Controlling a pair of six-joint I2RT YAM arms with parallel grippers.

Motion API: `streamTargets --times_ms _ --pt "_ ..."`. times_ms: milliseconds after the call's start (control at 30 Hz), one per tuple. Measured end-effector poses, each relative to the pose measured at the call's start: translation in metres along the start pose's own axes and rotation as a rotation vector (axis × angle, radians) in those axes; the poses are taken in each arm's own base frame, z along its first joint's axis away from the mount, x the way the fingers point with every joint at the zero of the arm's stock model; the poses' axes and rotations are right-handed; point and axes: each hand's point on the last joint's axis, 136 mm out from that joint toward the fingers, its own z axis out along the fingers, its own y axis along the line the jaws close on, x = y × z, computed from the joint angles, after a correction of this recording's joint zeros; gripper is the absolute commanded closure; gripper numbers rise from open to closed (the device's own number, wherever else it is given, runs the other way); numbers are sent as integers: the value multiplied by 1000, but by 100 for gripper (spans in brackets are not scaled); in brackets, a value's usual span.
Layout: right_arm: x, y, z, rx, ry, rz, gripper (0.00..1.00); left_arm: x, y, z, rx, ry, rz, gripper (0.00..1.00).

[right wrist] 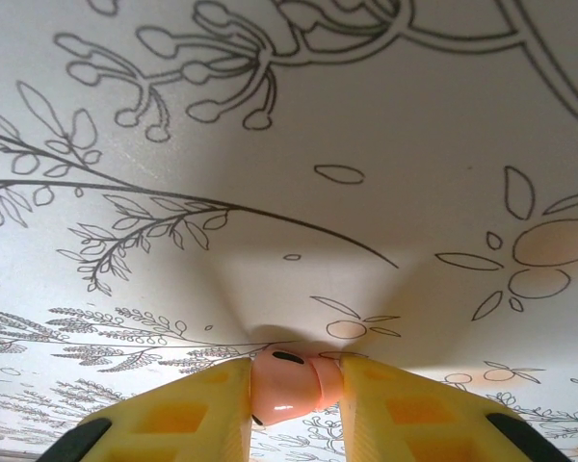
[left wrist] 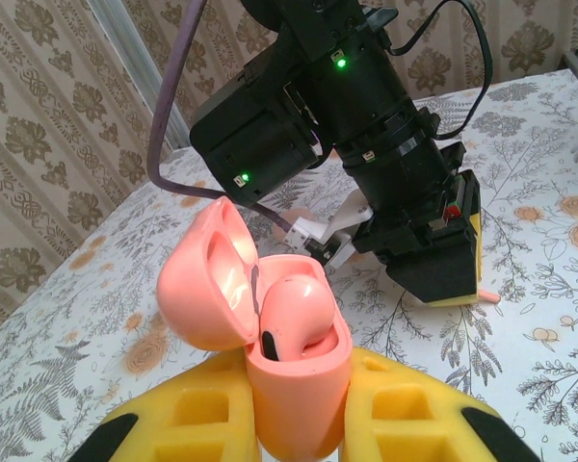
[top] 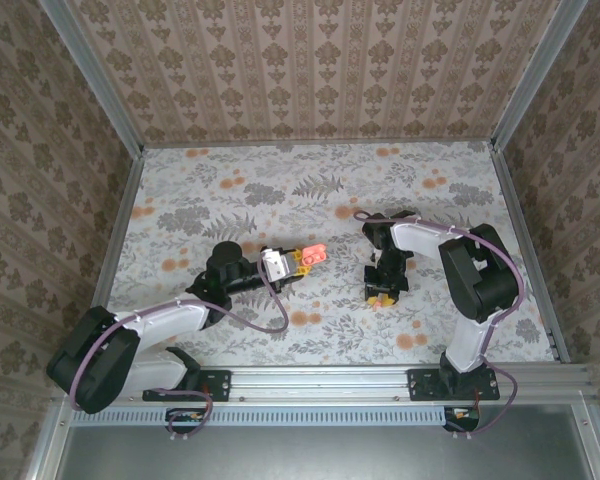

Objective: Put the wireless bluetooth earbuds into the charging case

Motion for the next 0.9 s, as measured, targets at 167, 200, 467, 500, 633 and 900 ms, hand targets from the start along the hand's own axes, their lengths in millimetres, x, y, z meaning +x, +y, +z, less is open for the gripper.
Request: streamTargets --times_ms 167,200,467,500,633,900 --pt "0 0 0 1 1 1 72 3 -1 1 3 7 -5 98" --pt "0 0 0 0 1 1 73 4 -1 1 4 9 -7 98" --pt "0 0 1 -1 -2 0 73 11 -1 4 8 25 -19 98" --pt "0 0 0 -1 -3 0 73 12 -2 4 9 28 -21 98" --pt "-1 0 0 -9 -17 0 73 16 -2 6 9 37 -29 98" --pt "-15 11 -12 -68 -127 9 74 22 5 12 -16 49 -63 98"
